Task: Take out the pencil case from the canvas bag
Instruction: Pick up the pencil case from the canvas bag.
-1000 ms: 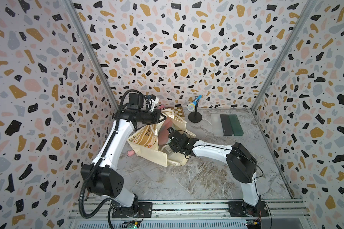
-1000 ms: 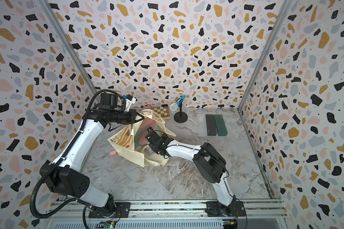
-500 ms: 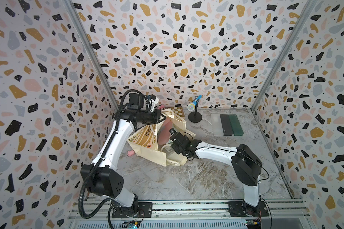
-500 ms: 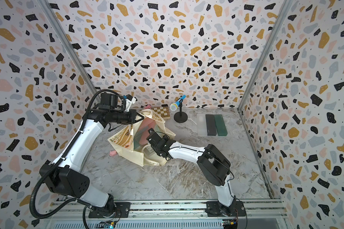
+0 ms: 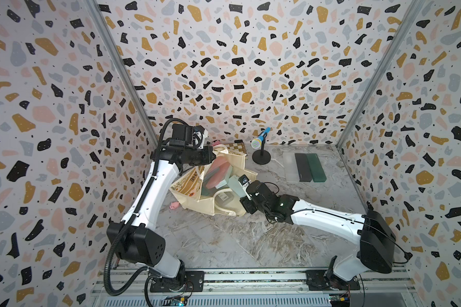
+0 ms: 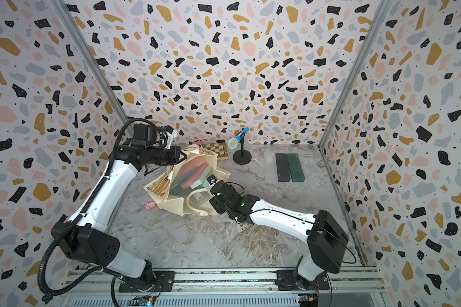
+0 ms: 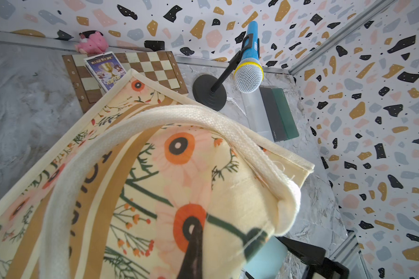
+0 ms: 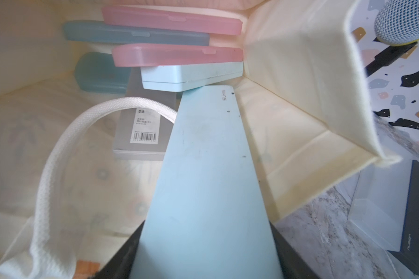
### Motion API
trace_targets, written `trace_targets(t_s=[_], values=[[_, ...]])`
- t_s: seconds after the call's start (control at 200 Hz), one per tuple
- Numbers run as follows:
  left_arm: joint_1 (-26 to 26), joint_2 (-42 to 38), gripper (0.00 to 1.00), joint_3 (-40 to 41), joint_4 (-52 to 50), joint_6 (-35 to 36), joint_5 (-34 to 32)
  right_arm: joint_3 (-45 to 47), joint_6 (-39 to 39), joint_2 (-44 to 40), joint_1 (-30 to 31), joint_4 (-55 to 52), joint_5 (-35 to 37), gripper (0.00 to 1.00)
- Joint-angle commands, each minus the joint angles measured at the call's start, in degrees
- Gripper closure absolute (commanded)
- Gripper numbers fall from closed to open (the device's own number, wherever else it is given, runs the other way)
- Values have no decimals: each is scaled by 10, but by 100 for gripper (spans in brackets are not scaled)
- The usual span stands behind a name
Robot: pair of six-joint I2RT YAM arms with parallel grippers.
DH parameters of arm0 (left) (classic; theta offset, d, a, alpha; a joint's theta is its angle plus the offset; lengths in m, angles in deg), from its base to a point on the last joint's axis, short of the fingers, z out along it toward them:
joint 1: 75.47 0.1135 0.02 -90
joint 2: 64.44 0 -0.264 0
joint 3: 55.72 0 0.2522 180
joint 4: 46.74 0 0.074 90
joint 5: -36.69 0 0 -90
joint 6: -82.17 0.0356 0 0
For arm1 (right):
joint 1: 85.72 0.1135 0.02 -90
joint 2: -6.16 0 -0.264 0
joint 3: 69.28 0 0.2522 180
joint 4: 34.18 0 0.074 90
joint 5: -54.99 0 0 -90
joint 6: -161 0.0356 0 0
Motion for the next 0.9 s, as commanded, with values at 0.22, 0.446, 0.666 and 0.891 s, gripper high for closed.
trace_targets(t_s=[0.22, 0.446, 0.666, 0.891], values=[[13, -6, 100, -13, -19, -14, -74, 96, -46, -161, -1, 41, -45, 45], [22, -11, 100, -10, -21, -24, -94, 150, -46, -262, -1, 63, -61, 46], [29, -11, 100, -10, -20, -31, -101, 171, -33, -303, -11, 67, -49, 48], [36, -19, 100, -5, -19, -39, -109, 217, -2, -373, -18, 108, 21, 48]])
